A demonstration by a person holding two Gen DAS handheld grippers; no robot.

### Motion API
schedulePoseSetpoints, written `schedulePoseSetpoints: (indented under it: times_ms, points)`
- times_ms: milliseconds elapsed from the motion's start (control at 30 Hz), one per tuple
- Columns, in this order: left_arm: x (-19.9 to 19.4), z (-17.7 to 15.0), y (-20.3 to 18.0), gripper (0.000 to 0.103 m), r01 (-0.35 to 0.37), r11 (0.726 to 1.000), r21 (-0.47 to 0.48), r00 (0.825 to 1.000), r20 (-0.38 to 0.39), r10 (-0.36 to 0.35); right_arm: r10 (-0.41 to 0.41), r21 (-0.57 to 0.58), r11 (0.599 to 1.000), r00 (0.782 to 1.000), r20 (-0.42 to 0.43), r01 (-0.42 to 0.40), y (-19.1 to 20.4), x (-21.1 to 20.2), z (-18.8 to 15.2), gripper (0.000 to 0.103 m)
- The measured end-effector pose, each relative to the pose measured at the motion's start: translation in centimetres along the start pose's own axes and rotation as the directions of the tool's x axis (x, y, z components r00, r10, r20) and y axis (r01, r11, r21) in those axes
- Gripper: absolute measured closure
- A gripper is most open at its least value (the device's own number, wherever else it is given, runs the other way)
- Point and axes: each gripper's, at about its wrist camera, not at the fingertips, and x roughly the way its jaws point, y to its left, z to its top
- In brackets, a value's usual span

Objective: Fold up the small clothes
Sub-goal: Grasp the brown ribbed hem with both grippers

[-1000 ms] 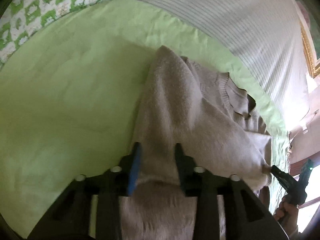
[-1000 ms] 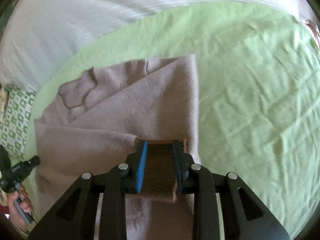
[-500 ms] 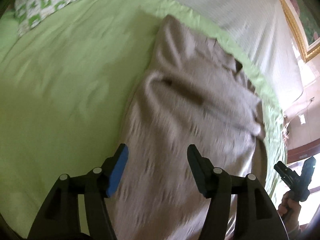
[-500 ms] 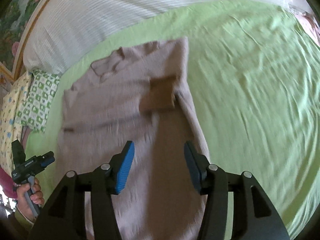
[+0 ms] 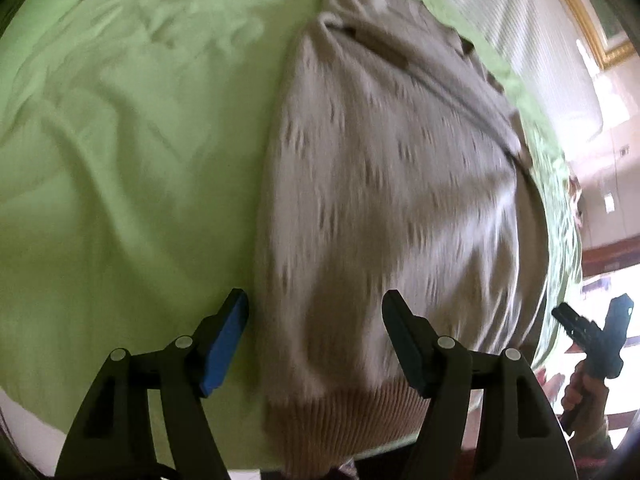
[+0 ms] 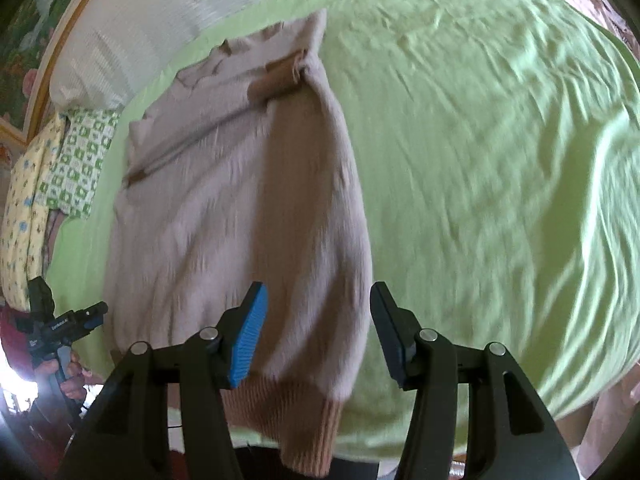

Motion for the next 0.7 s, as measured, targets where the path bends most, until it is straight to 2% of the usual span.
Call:
schedulePoseSetpoints:
  times_ms: [300,433,600,700]
  points:
    - [-0.1,-5.6,-0.1,0.030,0.009,0.999,0.043,0.997,-0.076,-0.006,0.044,0.005,0.999,0.996,-0.075,-0.044,-0.2,0.4,-4.7,0.048]
    - [0.2,-6.9,-0.4,0.028,0.013,0.998,0.054,0.995,-0.099,-0.008,0.095,0.051,0.995,0.991,-0.092,-0.090,-0.7,0.6,-6.5,0.048]
    - [0.6,-7.4,0.3,0.030,0.065,0.998,-0.010,0.992,-0.112,-0.065,0.114,0.067,0.992,0.988,-0.108,-0.107,-0.6,1.3,-8.0,0.048]
    - [0.8,-7.3,0.5,0.030,0.070,0.997,-0.025,0.992,-0.107,-0.072,0.131,0.076,0.989,0.986,-0.107,-0.123,-0.3,1.8,-8.0,0.048]
